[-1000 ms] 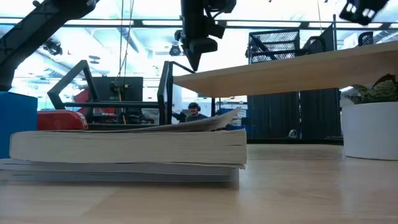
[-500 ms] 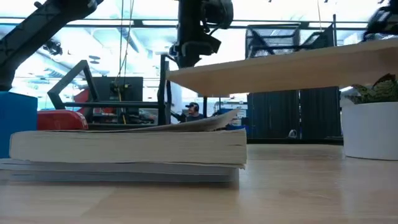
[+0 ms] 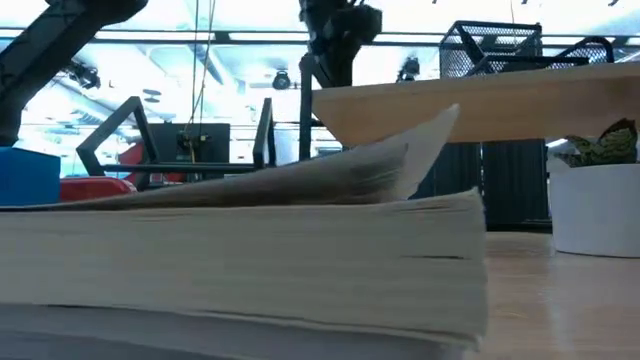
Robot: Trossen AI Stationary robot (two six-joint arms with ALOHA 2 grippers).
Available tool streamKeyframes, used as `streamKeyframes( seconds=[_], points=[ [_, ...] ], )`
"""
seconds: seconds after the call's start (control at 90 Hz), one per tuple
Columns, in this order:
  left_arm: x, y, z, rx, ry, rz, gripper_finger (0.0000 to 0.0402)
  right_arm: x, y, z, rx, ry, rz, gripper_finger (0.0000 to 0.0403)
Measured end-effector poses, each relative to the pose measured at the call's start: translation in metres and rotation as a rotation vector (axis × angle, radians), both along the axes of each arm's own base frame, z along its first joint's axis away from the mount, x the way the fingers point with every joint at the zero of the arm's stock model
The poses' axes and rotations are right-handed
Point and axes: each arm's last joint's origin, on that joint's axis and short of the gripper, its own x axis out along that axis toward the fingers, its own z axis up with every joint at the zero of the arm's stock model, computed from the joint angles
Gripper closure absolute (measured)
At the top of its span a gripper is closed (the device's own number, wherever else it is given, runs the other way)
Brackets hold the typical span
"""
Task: Stock shelves
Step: Adjust the shelf, pen holder and book shelf
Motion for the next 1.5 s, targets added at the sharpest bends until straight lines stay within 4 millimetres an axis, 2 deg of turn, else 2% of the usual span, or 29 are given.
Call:
streamKeyframes(
  seconds=[0.1,0.256,0.389,0.456,0.6,0.822,0.944,1.033,1.2,1.433,1.5],
  points=[
    [0.007,0.022,0.005,0.119,-0.082,0.006,0.0402,0.002,-0.002,0.002,-0.013,-0.057,-0.017,0.0323],
    [0.022,0.065,-0.007,0.202,-0.191,0.019,0.0402,0.008,-0.002,0.004,-0.055,-0.149,-0.031,0.0323],
    [0.037,0.109,-0.041,0.146,-0.253,0.071,0.0402,0.019,0.0,0.007,-0.104,-0.245,-0.028,0.0323],
    [0.046,0.122,-0.06,0.12,-0.29,0.121,0.0402,0.024,0.0,0.008,-0.126,-0.288,-0.021,0.0323],
    [0.062,0.131,-0.096,0.153,-0.279,0.212,0.0402,0.034,-0.001,0.009,-0.166,-0.339,-0.016,0.0323],
    [0.057,0.156,-0.137,0.088,-0.186,0.342,0.0402,0.039,-0.004,0.008,-0.197,-0.34,-0.023,0.0323],
    [0.06,0.161,-0.165,-0.014,-0.169,0.333,0.0402,0.04,-0.006,0.008,-0.204,-0.342,-0.029,0.0323],
    [0.061,0.16,-0.174,-0.032,-0.141,0.329,0.0402,0.04,-0.006,0.008,-0.204,-0.342,-0.032,0.0324],
    [0.06,0.159,-0.181,-0.032,-0.103,0.331,0.0402,0.041,-0.005,0.008,-0.202,-0.343,-0.033,0.0325],
    [0.059,0.152,-0.152,-0.136,-0.173,0.257,0.0402,0.041,-0.005,0.008,-0.212,-0.349,-0.019,0.0324],
    [0.058,0.146,-0.137,-0.153,-0.2,0.232,0.0402,0.041,-0.005,0.008,-0.216,-0.351,-0.015,0.0324]
  ],
)
